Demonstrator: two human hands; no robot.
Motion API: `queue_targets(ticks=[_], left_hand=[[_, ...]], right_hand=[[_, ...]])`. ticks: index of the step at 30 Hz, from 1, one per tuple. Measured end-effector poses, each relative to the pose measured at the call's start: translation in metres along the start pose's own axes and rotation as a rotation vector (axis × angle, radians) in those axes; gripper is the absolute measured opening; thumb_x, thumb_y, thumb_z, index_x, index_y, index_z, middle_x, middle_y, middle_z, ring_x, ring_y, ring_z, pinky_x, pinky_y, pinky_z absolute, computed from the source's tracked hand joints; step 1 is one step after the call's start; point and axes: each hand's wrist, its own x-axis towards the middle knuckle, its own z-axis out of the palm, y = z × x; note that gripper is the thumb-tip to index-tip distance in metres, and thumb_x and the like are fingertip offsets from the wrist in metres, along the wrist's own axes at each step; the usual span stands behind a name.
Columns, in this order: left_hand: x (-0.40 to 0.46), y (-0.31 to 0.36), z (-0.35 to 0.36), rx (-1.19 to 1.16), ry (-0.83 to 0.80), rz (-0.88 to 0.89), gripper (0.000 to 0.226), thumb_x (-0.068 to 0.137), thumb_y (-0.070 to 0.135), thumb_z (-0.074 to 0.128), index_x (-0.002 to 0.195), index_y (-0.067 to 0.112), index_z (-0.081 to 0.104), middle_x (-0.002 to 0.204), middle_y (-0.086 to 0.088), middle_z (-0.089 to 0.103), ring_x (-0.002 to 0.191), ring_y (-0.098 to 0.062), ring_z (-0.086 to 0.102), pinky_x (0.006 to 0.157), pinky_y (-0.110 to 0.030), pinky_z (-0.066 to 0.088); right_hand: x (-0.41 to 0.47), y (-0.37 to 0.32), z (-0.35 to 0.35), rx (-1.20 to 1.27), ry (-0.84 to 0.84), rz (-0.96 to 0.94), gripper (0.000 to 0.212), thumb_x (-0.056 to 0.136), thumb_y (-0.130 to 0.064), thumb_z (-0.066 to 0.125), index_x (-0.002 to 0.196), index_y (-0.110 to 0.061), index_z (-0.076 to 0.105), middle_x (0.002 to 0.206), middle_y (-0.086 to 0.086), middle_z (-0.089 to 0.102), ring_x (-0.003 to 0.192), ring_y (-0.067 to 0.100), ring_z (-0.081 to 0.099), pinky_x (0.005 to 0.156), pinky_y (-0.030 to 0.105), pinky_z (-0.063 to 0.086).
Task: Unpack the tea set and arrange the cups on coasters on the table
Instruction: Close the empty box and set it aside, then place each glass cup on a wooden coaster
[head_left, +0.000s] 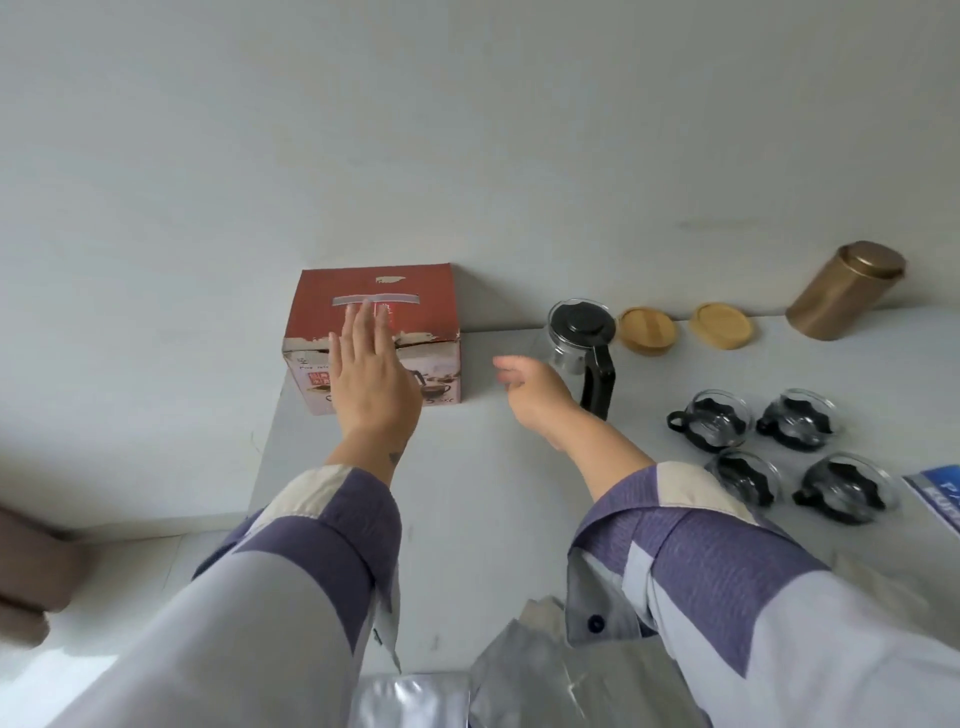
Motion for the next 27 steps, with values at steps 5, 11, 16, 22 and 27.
queue_targets(ticks=[5, 11, 16, 22, 27], left_hand=[[-0.043, 0.072, 0.026, -0.166, -0.230, 0.113, 0.053, 0.084, 0.004, 0.043, 0.137, 0.015, 0.041, 0.140, -0.002, 0.044, 0.128, -0.022, 0.040, 0.107, -0.035, 0.030], [-0.093, 0.151, 0.066, -0.231, -0.469, 0.219, 0.051, 0.086, 0.005, 0.042, 0.133, 0.024, 0.048, 0.136, 0.005, 0.047, 0.124, -0.018, 0.045, 0.099, -0.031, 0.037], [-0.115, 0.201, 0.102, -0.278, -0.553, 0.218, 0.050, 0.093, 0.008, 0.037, 0.142, 0.019, 0.037, 0.147, 0.004, 0.035, 0.133, -0.017, 0.036, 0.107, -0.032, 0.035], [-0.121, 0.224, 0.148, -0.259, -0.460, 0.152, 0.049, 0.098, 0.014, 0.031, 0.146, 0.015, 0.027, 0.155, 0.000, 0.023, 0.142, -0.015, 0.020, 0.115, -0.025, 0.013], [-0.123, 0.223, 0.161, -0.259, -0.320, 0.210, 0.045, 0.094, 0.010, 0.042, 0.139, 0.006, 0.043, 0.146, -0.007, 0.042, 0.137, -0.020, 0.034, 0.117, -0.027, 0.015]], right_hand=[[-0.021, 0.021, -0.063, 0.149, 0.010, 0.065, 0.034, 0.089, 0.006, 0.035, 0.090, -0.008, 0.066, 0.097, 0.015, 0.067, 0.074, 0.018, 0.061, 0.066, 0.027, 0.052], [-0.023, 0.060, -0.144, -0.033, 0.119, 0.046, 0.038, 0.084, 0.005, 0.035, 0.069, -0.015, 0.064, 0.080, 0.006, 0.068, 0.064, 0.015, 0.060, 0.055, 0.026, 0.050], [-0.002, 0.101, -0.193, -0.186, 0.209, 0.033, 0.030, 0.087, -0.002, 0.045, 0.094, -0.020, 0.068, 0.104, 0.002, 0.068, 0.097, 0.017, 0.061, 0.081, 0.023, 0.044], [0.049, 0.144, -0.214, -0.236, 0.214, 0.027, 0.031, 0.088, -0.010, 0.054, 0.117, -0.019, 0.062, 0.124, 0.002, 0.061, 0.114, 0.019, 0.056, 0.096, 0.030, 0.043], [0.098, 0.162, -0.214, -0.289, 0.212, 0.013, 0.042, 0.085, -0.026, 0.063, 0.125, -0.014, 0.057, 0.133, 0.007, 0.054, 0.122, 0.025, 0.050, 0.099, 0.034, 0.041]])
